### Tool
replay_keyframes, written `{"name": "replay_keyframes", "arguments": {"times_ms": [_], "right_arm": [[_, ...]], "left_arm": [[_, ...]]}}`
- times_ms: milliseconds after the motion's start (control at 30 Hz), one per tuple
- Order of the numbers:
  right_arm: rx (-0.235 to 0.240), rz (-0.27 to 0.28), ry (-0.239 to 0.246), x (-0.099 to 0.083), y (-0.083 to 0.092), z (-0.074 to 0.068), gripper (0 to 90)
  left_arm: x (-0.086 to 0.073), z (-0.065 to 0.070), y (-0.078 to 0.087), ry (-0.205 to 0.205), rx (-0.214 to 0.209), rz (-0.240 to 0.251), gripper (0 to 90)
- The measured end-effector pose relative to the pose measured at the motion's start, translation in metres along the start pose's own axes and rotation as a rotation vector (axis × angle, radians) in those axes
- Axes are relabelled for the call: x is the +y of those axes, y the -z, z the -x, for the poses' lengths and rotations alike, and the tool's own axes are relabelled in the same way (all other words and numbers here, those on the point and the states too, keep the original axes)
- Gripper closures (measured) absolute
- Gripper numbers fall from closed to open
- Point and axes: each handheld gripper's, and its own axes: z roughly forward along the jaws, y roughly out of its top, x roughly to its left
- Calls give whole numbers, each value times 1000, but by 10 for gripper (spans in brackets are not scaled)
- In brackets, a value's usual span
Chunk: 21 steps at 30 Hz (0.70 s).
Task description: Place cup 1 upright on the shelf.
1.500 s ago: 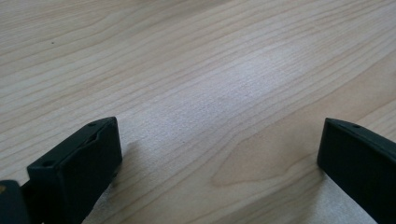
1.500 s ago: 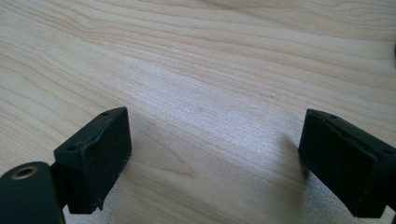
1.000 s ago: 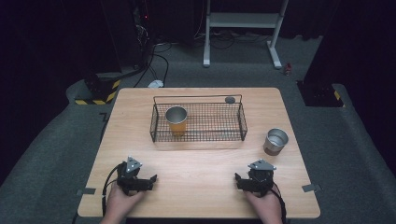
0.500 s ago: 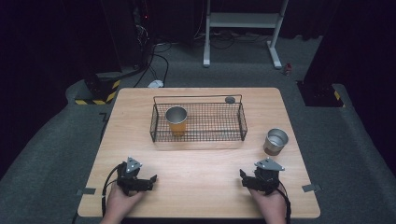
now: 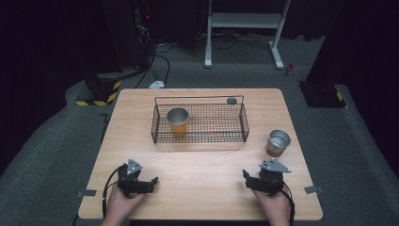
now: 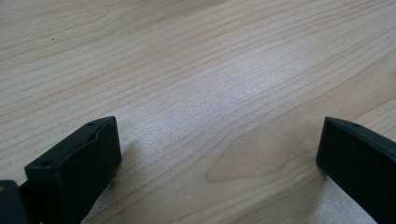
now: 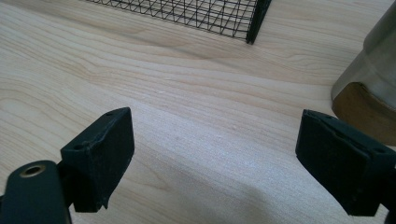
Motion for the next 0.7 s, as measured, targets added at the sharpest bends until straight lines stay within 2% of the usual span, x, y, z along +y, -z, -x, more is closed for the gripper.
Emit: {"name": "replay_keyframes", "arguments": {"times_ms": [133,700], "right_arm": [[-4,-7,9,-1,-1,0,117],[-41,17,-12,-2,3,14,114]], "left_arm": [[0,0,0,0,0,0,3],[0,0,0,1,1,1,3]]}}
